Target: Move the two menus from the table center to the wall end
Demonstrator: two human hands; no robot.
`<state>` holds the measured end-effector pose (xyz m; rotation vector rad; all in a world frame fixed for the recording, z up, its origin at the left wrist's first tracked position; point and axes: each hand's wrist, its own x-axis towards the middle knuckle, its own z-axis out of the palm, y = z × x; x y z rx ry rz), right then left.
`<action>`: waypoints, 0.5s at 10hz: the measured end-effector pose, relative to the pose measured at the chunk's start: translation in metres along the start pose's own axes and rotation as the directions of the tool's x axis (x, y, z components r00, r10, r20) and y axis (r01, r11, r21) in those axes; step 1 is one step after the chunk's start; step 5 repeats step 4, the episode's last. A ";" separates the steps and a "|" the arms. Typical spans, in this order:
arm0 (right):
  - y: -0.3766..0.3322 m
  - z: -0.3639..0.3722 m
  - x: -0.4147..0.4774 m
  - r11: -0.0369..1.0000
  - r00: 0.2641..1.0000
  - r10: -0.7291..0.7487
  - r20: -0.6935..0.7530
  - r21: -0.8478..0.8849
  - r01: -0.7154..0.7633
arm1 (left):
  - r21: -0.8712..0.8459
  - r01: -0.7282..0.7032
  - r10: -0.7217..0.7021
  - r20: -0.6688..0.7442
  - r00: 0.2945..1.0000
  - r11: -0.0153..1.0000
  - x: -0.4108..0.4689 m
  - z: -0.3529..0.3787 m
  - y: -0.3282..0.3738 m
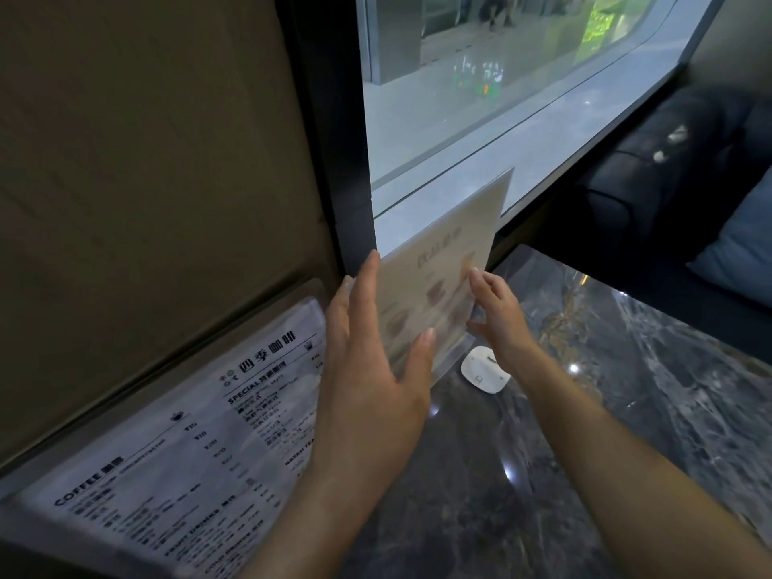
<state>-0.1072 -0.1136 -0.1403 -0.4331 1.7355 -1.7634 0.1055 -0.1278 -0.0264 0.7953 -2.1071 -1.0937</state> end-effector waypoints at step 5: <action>-0.021 -0.008 -0.017 0.978 0.991 -0.120 0.063 -0.167 0.129 | 0.034 0.009 -0.006 -0.093 0.996 0.999 -0.001 -0.007 0.005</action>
